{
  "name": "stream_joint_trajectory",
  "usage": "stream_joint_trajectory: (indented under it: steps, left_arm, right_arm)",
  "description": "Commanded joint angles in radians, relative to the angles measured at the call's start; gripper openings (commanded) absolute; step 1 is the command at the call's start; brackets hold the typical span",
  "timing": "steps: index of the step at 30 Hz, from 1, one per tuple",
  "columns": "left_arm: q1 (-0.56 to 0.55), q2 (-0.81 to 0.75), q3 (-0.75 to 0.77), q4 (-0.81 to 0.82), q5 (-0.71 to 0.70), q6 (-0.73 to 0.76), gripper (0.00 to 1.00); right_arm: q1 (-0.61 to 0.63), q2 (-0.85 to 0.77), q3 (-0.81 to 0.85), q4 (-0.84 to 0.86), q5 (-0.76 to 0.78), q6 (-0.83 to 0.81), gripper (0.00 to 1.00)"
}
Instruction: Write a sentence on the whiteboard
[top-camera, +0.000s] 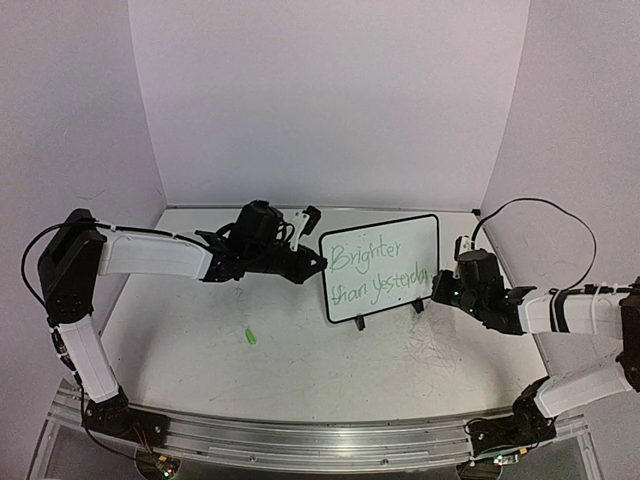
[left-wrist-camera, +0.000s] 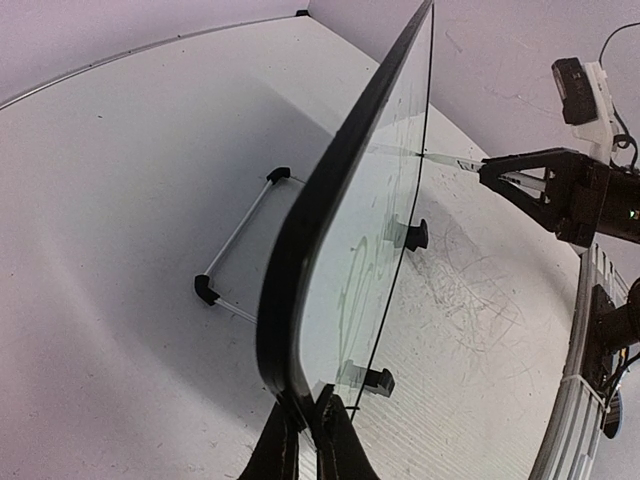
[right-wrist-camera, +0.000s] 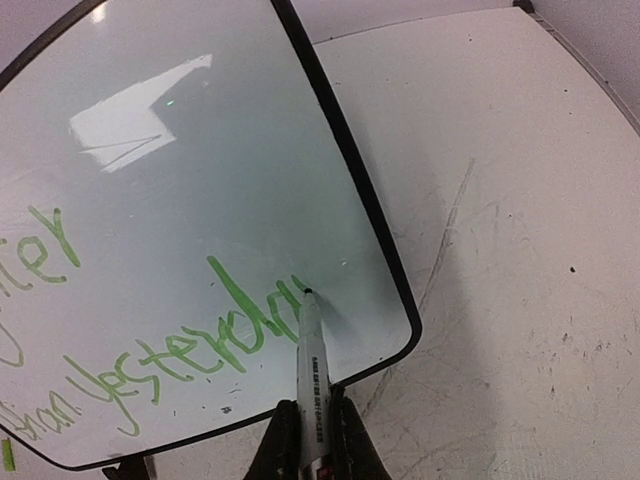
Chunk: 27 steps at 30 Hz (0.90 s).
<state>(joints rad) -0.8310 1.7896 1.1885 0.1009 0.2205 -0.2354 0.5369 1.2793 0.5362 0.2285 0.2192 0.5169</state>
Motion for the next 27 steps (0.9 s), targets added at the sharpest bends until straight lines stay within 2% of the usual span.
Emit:
stream_joint_trajectory:
  steps: [1,27]
  left_arm:
    - [0.006,-0.056,-0.001,0.005,-0.066,0.035,0.0]
    - [0.006,-0.058,-0.003,0.004,-0.066,0.036,0.0]
  right_arm:
    - [-0.005,0.015,-0.017,0.021,0.004,0.034,0.0]
    - [-0.005,0.012,0.064,0.012,0.07,-0.023,0.0]
